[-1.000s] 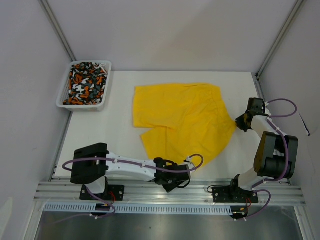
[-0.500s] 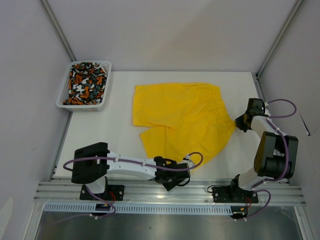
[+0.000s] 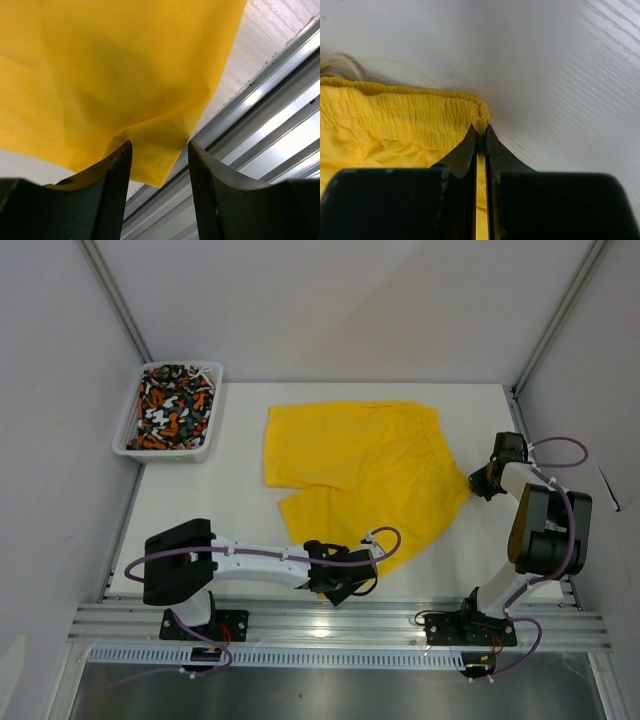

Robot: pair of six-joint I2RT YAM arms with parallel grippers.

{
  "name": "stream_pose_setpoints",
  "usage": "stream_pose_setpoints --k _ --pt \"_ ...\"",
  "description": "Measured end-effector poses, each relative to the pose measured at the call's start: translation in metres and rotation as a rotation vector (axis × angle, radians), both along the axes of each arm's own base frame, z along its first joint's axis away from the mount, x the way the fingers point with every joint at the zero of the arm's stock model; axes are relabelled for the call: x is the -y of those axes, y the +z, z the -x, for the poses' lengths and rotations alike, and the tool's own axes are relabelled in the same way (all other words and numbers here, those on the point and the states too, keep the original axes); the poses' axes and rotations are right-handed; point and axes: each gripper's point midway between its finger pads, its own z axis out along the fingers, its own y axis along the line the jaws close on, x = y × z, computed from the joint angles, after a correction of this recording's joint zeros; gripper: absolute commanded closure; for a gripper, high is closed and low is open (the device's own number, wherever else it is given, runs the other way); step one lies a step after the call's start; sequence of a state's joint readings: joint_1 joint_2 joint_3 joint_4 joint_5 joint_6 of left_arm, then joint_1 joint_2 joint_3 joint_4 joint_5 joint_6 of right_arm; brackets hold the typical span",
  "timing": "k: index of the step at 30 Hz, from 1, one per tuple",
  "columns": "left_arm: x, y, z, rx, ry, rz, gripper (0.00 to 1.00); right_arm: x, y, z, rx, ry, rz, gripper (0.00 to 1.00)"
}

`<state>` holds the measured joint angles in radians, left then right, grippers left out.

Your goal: Fold and stack the shorts

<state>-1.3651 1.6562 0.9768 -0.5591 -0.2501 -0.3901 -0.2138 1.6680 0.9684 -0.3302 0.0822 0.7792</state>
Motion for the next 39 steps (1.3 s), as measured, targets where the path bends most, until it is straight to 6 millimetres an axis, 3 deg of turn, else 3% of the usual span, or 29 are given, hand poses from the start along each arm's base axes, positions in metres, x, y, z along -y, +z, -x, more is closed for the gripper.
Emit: stream_pose_setpoints --k 12,18,27,32,36,37,39 --pt "0.003 -0.01 0.008 -0.046 -0.057 0.005 0.49 0.001 -0.005 -0.01 -0.01 -0.007 -0.031 1.0" --pt "0.007 -0.01 0.004 -0.048 -0.053 -0.004 0.64 0.001 -0.003 -0.013 -0.005 -0.005 -0.037 1.0" --pt "0.015 -0.011 0.004 -0.048 -0.037 -0.004 0.51 0.0 -0.006 -0.01 0.004 -0.004 -0.038 1.0" --pt "0.016 -0.012 0.004 -0.033 -0.039 -0.016 0.51 0.0 -0.005 -0.009 0.008 -0.003 -0.042 1.0" --pt "0.016 -0.012 0.004 -0.031 -0.04 -0.028 0.63 0.0 -0.004 -0.008 0.013 -0.003 -0.044 1.0" --pt "0.016 -0.013 0.005 -0.031 -0.04 -0.031 0.72 0.0 -0.004 -0.007 0.015 -0.003 -0.044 1.0" --pt "0.018 -0.013 0.008 -0.037 -0.04 -0.032 0.8 0.001 -0.003 -0.005 0.016 -0.005 -0.046 1.0"
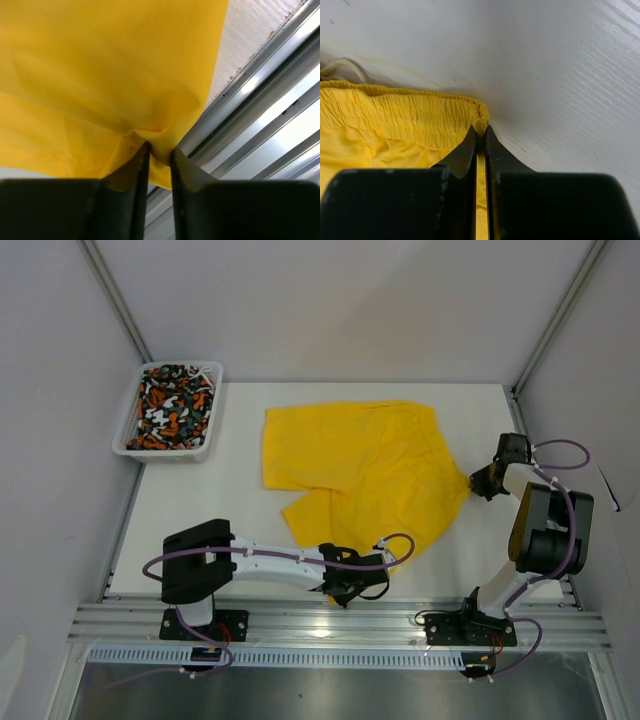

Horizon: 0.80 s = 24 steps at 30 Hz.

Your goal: Fold and stack the shorts

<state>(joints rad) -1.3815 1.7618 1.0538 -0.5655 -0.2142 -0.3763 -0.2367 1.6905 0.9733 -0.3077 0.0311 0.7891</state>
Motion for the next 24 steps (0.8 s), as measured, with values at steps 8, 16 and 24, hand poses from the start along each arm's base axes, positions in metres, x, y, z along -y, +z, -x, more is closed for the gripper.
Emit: stream_pose_setpoints --k 8,16,24 --pt "0.003 -0.005 0.008 0.01 -0.007 -0.01 1.0 0.003 0.0 0.006 0.0 -0.006 -0.012 1.0" --pt "0.007 0.003 0.014 0.059 -0.014 0.016 1.0 0.004 0.002 0.011 -0.035 -0.001 -0.006 1.0" --pt "0.014 0.03 0.057 -0.105 -0.056 0.104 1.0 0.016 0.062 0.018 -0.078 0.014 0.075 1.0"
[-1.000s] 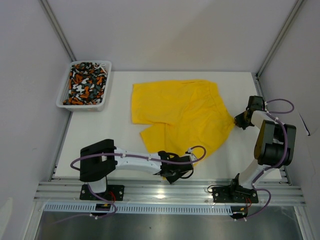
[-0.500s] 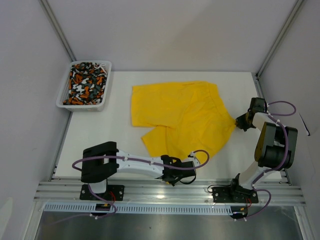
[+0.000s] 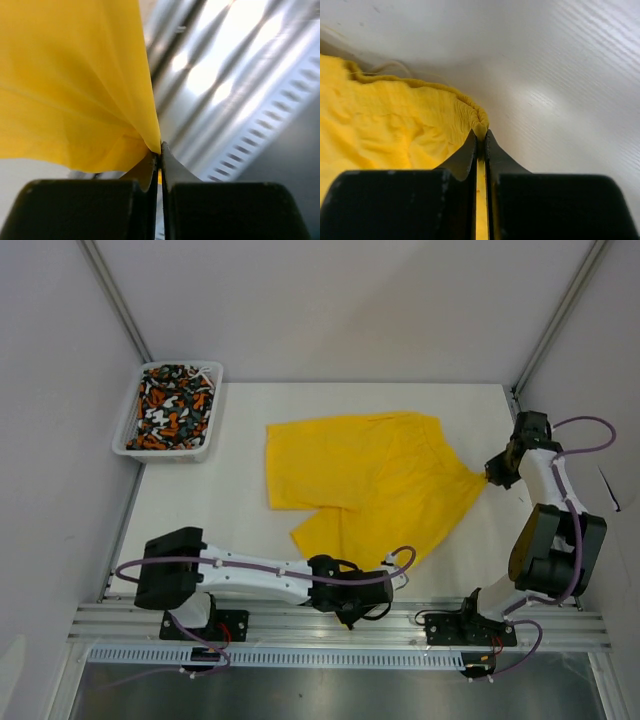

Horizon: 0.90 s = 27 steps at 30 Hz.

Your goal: Fold and stack the shorts

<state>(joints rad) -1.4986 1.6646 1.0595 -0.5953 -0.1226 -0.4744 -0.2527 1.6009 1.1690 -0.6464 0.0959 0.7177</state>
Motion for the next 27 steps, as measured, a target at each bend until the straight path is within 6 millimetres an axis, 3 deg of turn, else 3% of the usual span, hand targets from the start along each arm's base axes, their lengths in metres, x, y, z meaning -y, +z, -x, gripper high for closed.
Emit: stream_pose_setpoints --k 5,9,12,18,21,27 --pt "0.033 0.077 0.026 -0.061 -0.065 0.182 1.0 0.008 0.053 0.009 0.088 -0.018 0.034 1.0" --pt "0.036 0.125 0.026 -0.104 -0.057 0.315 1.0 0.012 0.081 0.005 0.124 -0.023 0.045 1.0" --pt "0.034 0.146 0.027 -0.138 -0.047 0.375 1.0 0.012 0.093 0.005 0.122 -0.02 0.047 1.0" --pt "0.034 0.16 0.033 -0.208 -0.05 0.418 1.0 0.009 0.096 0.012 0.094 -0.019 0.034 1.0" --pt "0.027 0.171 0.019 -0.23 -0.015 0.443 1.0 0.009 0.106 0.008 0.116 -0.023 0.029 1.0" --pt "-0.012 0.213 -0.068 -0.158 0.185 0.522 1.0 0.008 0.139 -0.015 0.241 -0.05 0.004 1.0"
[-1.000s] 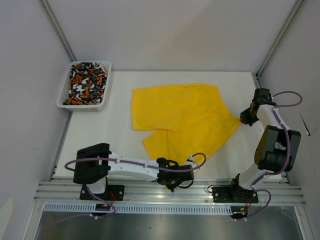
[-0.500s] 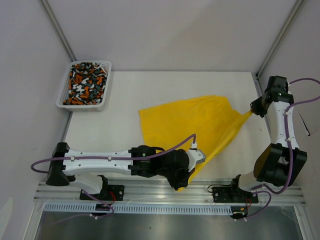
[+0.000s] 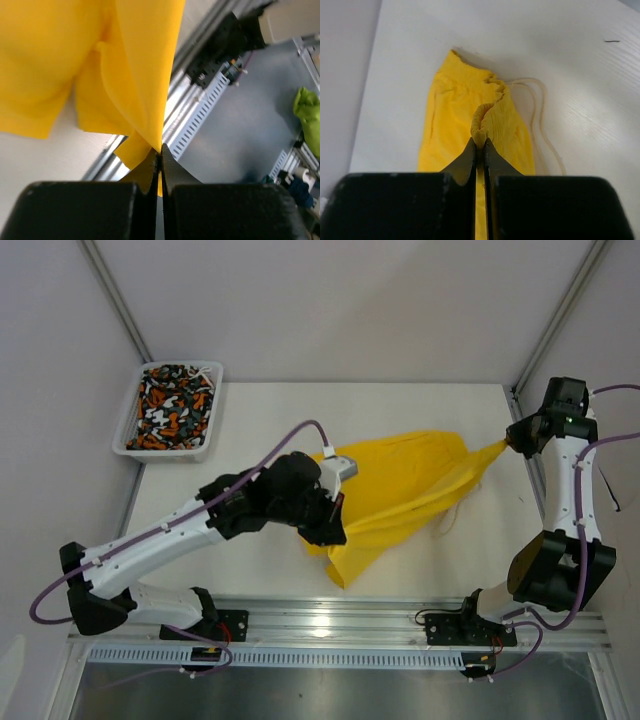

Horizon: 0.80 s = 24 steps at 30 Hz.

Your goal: Fold and stack the shorts

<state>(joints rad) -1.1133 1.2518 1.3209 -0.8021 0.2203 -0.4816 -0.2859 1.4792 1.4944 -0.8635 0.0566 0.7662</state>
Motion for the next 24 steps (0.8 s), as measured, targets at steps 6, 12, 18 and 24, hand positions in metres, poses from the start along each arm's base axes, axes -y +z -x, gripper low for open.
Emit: stream_pose_setpoints --k 6,12,18,24 --pt "-0.043 0.02 -0.07 0.049 0.176 -0.025 1.0 -0.007 0.009 -0.018 0.093 -0.035 -0.078 1.0" --pt "-0.064 0.005 -0.118 0.038 0.277 -0.097 1.0 -0.022 0.001 -0.049 0.155 -0.034 -0.159 1.0" --pt "-0.075 -0.009 -0.159 0.018 0.344 -0.159 1.0 -0.032 -0.027 -0.08 0.144 -0.035 -0.21 1.0" --pt "-0.099 -0.004 -0.199 0.049 0.448 -0.182 1.0 -0.046 -0.035 -0.107 0.154 -0.019 -0.242 1.0"
